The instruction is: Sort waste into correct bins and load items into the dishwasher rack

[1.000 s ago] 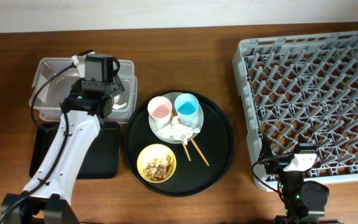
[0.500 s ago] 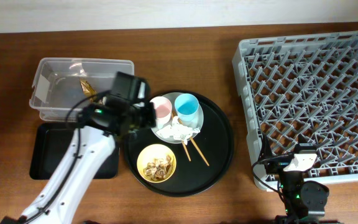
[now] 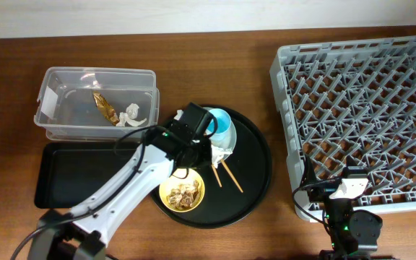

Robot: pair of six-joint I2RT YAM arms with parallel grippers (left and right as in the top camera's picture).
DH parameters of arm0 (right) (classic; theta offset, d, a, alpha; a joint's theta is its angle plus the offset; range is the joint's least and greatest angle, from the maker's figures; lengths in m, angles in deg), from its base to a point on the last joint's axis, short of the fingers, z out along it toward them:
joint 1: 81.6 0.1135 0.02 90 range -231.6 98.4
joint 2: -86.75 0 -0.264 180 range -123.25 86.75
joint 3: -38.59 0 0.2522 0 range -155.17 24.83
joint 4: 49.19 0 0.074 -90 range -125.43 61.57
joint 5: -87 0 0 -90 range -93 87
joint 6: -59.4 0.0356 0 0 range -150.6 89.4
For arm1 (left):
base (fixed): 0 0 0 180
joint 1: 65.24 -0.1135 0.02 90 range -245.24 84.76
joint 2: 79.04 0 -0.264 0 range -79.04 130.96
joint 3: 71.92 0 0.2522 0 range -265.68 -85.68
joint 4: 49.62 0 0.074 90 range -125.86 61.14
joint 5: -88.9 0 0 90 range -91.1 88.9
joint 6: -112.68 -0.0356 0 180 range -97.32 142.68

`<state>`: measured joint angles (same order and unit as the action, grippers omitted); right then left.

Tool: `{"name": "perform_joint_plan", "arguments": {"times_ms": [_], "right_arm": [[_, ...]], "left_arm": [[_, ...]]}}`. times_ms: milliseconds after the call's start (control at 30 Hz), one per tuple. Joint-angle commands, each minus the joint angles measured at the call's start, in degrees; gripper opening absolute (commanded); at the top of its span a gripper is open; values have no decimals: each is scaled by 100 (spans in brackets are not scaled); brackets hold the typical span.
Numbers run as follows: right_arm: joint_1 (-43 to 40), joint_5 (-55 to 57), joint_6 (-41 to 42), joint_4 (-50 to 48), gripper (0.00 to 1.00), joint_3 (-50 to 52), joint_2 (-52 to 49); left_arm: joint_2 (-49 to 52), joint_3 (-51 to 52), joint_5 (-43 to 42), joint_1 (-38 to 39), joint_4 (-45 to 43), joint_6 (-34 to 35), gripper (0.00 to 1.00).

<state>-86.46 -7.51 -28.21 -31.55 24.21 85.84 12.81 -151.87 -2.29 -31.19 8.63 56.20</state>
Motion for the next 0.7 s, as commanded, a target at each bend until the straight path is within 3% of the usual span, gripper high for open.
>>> {"name": "perform_joint_plan", "arguments": {"times_ms": [0, 33, 667], "right_arm": [[-37, 31, 0, 24, 99, 31, 28], [-37, 31, 0, 24, 99, 31, 28], [-37, 31, 0, 24, 99, 31, 28]], "left_arm": [[243, 48, 122, 107, -205, 341, 46], [313, 48, 120, 122, -273, 341, 52], [933, 48, 553, 122, -809, 492, 59]]}}
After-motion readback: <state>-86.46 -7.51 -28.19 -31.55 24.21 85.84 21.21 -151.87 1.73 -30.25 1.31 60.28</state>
